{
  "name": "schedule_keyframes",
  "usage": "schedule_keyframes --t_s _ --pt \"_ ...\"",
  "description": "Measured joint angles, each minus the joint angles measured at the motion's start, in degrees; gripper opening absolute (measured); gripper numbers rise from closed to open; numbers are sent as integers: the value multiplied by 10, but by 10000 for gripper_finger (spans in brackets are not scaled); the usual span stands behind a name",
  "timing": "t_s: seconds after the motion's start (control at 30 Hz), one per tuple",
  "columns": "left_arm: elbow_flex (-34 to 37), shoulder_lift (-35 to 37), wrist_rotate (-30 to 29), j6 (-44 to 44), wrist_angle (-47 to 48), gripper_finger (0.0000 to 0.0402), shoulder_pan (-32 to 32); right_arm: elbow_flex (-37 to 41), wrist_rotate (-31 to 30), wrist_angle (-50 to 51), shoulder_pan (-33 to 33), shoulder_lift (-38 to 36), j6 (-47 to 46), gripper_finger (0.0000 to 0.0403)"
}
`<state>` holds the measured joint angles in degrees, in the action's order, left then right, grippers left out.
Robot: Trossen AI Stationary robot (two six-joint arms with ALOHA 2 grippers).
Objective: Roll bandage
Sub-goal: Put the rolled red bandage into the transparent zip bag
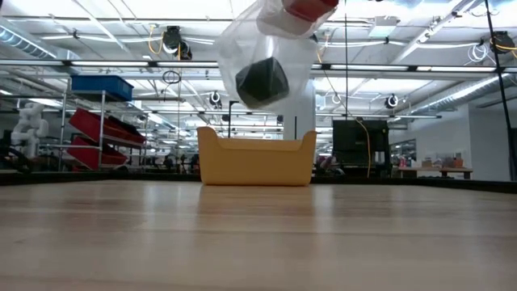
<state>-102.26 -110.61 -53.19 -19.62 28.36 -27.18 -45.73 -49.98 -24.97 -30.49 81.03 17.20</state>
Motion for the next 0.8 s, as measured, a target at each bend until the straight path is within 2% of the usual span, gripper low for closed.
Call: schedule_keyframes --t_s 0.13,0.37,0.5,0.6,0.8 --pt "0 0 -10 27 9 0 -1 -18 -3 21 -6 0 5 163" --pt "-5 2 -4 28 4 0 -17 -55 -80 118 -16 0 -29 164" --pt "-9 3 35 29 -19 0 -19 -66 -82 119 -16 0 -59 164" --pt "-9 3 41 29 -20 0 -18 -82 -82 138 -18 0 -72 167" --pt "-9 3 40 79 -18 0 -10 -123 -79 242 -22 0 -163 201"
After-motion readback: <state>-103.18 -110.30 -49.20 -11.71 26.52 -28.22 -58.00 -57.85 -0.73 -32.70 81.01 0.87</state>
